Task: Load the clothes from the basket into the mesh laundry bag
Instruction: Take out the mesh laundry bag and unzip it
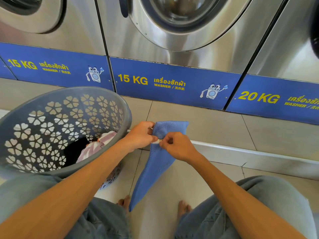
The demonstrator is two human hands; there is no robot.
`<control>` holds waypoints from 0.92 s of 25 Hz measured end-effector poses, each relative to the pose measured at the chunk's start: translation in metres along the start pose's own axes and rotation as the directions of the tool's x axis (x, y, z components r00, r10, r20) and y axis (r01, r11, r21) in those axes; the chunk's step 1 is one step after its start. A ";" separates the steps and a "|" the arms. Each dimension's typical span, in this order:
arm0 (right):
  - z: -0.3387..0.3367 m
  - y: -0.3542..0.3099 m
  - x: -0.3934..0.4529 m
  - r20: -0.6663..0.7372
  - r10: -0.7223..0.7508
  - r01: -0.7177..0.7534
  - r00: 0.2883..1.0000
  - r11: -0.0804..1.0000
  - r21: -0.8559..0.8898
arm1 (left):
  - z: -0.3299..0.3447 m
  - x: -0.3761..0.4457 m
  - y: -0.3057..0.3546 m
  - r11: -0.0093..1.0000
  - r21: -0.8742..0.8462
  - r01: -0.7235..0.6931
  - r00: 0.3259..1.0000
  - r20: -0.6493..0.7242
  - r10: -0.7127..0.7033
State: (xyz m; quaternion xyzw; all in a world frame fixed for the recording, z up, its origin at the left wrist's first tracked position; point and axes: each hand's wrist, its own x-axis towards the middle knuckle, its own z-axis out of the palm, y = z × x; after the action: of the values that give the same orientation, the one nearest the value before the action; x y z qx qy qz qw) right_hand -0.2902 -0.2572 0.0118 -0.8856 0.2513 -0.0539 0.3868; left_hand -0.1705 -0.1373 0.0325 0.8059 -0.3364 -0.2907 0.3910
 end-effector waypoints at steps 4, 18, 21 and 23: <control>-0.008 0.008 0.005 -0.042 0.000 -0.004 0.999 0.995 -0.097 | -0.010 -0.001 0.007 0.989 0.140 -0.049 0.996 -0.064 0.059; -0.036 0.003 0.000 -0.173 -0.109 0.093 0.979 0.990 -0.102 | 0.007 -0.007 0.012 0.582 0.795 -0.169 0.933 -0.062 0.355; -0.033 -0.004 -0.006 -0.161 -0.081 0.070 0.984 0.995 -0.074 | 0.012 -0.005 0.008 0.637 0.740 -0.214 0.904 -0.096 0.416; -0.030 -0.006 -0.008 -0.148 -0.056 0.052 0.987 0.998 -0.031 | 0.011 -0.003 0.008 0.640 0.736 -0.220 0.872 -0.145 0.467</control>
State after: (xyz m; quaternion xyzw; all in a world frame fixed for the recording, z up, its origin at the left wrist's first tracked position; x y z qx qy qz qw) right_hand -0.3036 -0.2699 0.0375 -0.8907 0.2559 -0.1272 0.3535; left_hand -0.1827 -0.1432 0.0342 0.8482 -0.5010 0.0753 0.1545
